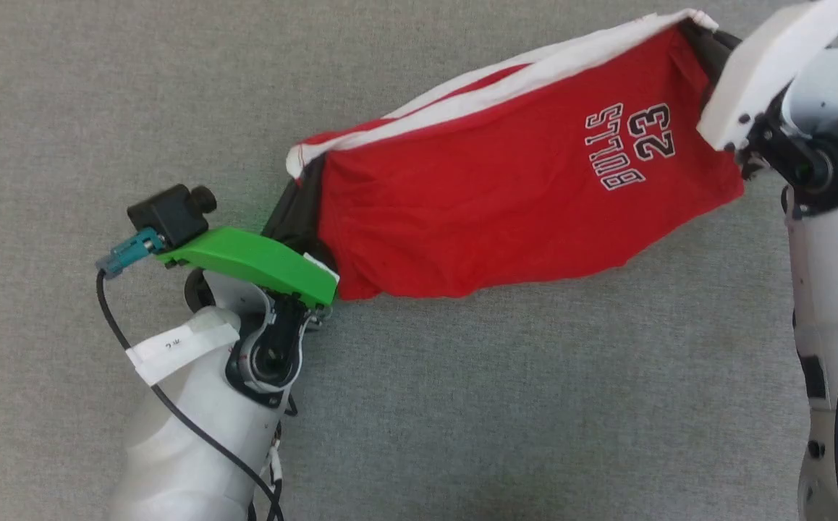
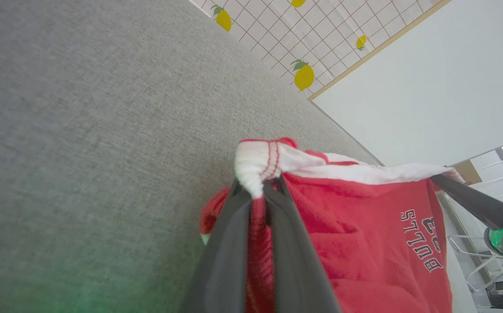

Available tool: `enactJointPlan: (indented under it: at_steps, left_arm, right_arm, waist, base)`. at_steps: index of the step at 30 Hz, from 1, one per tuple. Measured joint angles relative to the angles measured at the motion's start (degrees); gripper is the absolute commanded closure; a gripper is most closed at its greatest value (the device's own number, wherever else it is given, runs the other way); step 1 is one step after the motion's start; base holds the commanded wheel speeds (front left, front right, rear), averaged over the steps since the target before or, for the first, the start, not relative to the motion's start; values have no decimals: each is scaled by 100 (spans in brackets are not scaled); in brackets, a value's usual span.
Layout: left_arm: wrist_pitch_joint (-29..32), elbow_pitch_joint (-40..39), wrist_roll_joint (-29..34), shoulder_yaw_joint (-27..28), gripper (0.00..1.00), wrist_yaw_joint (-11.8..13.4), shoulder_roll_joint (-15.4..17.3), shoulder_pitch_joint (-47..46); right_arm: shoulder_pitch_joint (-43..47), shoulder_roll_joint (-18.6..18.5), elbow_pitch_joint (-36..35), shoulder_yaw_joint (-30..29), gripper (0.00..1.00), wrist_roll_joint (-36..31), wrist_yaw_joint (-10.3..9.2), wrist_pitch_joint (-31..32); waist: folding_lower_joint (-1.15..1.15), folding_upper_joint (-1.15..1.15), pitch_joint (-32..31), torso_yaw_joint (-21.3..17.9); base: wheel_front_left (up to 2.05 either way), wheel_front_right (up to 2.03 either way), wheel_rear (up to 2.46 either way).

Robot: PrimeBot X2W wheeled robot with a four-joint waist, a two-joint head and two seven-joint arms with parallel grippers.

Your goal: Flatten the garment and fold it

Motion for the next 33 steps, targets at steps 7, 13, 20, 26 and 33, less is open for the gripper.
enactJointPlan:
  at_steps: [7, 13, 20, 26, 33]
  left_arm:
    - [1, -32, 76, -27, 100, 1, 0, -205]
    - [51, 36, 158, -56, 100, 160, 7, -320]
    - [314, 78, 127, -74, 0, 241, 24, -364]
    - [490, 65, 60, -93, 0, 323, 47, -331]
    - [520, -153, -26, -43, 0, 571, 132, -7]
  right_arm:
    - [-441, 108, 693, 7, 100, -387, 0, -69]
    - [-672, 185, 1203, 57, 100, -593, 0, -109]
    - [-767, 226, 1519, 177, 0, -637, 0, -311]
    - [-794, 216, 1644, 253, 0, -561, 0, -608]
    - [-794, 170, 1664, 238, 0, -310, 0, -955]
  waist:
    - [0, 0, 227, 1]
    - [0, 0, 329, -34]
    - [0, 0, 286, -34]
    - [0, 0, 135, -39]
    - [0, 0, -178, -59]
  base:
    - [0, 0, 0]
    - [0, 0, 0]
    - [0, 0, 0]
    - [0, 0, 0]
    - [0, 0, 0]
